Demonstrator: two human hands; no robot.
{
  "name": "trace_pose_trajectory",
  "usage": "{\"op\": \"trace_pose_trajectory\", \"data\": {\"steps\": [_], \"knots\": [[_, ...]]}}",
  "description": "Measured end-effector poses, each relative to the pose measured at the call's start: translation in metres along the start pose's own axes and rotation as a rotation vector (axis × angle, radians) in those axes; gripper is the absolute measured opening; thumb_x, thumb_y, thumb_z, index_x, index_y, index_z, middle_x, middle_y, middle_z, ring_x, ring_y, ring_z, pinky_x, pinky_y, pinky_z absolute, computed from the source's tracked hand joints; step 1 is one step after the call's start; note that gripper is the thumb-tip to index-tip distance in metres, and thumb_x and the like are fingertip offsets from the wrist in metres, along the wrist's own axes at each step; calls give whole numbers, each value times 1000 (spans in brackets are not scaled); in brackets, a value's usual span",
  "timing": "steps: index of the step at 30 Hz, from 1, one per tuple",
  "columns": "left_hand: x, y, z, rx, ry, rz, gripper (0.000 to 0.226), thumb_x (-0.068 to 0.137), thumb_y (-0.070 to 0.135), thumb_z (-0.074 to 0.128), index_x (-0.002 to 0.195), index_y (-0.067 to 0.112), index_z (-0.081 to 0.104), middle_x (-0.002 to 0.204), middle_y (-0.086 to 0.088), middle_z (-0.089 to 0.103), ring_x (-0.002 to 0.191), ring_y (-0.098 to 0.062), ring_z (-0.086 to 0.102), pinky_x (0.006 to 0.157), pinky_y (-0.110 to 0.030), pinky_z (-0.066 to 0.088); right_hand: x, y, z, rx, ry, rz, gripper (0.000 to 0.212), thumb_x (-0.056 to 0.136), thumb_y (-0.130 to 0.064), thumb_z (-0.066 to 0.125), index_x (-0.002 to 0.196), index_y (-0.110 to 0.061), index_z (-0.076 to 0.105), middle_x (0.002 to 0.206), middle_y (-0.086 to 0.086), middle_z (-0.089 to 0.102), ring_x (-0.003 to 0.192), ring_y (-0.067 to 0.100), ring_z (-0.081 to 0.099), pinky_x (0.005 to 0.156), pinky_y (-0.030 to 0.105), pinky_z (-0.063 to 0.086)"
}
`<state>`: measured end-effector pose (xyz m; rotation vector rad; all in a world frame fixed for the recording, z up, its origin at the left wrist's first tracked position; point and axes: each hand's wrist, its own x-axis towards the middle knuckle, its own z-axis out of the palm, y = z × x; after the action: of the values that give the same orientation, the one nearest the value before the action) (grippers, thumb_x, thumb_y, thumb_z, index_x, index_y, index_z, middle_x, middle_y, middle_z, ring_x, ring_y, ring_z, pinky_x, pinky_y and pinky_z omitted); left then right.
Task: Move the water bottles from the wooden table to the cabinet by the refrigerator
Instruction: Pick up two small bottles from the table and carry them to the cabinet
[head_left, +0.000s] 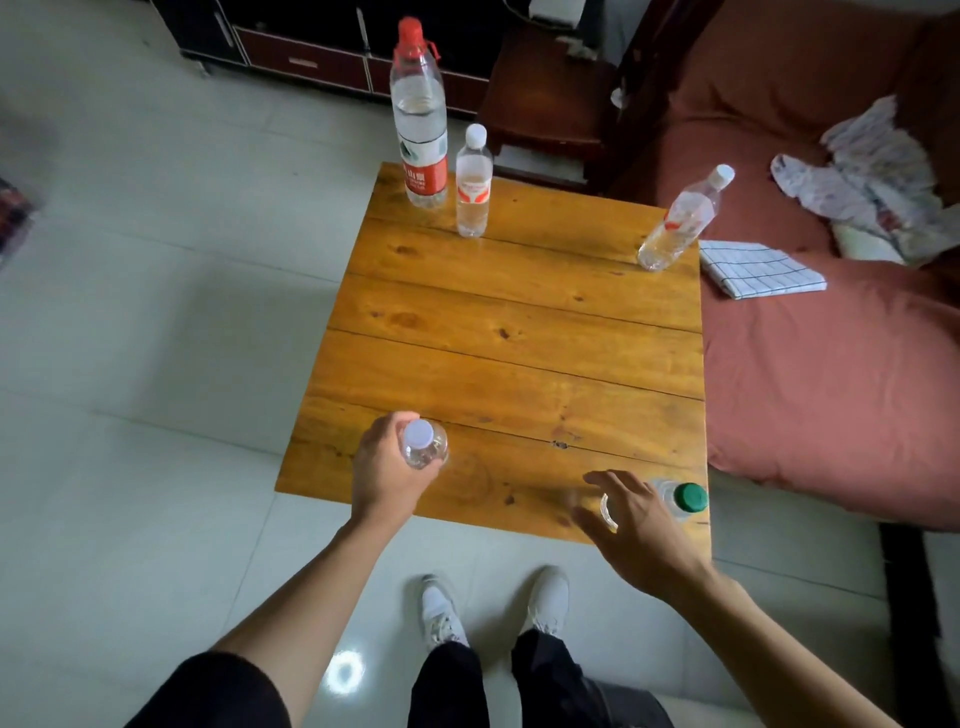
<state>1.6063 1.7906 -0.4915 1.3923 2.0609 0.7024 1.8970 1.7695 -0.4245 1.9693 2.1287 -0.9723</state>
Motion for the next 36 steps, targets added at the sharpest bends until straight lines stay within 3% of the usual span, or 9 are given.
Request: {"op": "trace_pose_trajectory", "data": {"steps": [8,14,18,26,31,36], "knots": [[-4,-2,2,-24,-18,58,58,60,16,93,110,17,64,105,-2,68,96,-22,63,72,-38,60,-8,7,-4,40,24,-11,56,95,-53,52,139,-20,49,139,3,53,117,20,53,95,36,47],[-20,12,12,-80,-120,132,55,61,18,93,108,15,66,100,-2,69,90,-22,64,73,-40,59,-17,8,-22,133,133,6,53,95,-49,54,140,-21,49,138,3,53,109,17,53,84,27,38],[-28,38,30,-87,-194,221,49,60,20,92,102,17,68,95,1,69,85,-22,63,72,-39,56,-30,20,-37,186,179,27,53,95,-47,55,141,-21,48,141,3,51,119,19,52,88,26,39],[-37,87,73,-68,-299,355,51,55,20,91,99,22,66,93,7,67,84,-20,61,71,-31,51,-54,53,-47,266,337,47,44,94,-35,62,133,-15,56,131,2,58,113,18,56,94,30,45],[-38,102,92,-36,-329,368,46,59,22,91,98,19,67,93,1,68,83,-21,61,69,-32,52,-59,74,-38,275,330,82,42,93,-33,63,132,-19,55,131,2,57,112,17,54,88,22,39],[-40,105,104,-11,-340,367,45,59,17,89,99,18,66,96,1,68,87,-23,62,70,-37,55,-56,93,-24,310,284,143,53,89,-33,69,137,-20,50,134,4,55,109,17,55,87,20,38]]}}
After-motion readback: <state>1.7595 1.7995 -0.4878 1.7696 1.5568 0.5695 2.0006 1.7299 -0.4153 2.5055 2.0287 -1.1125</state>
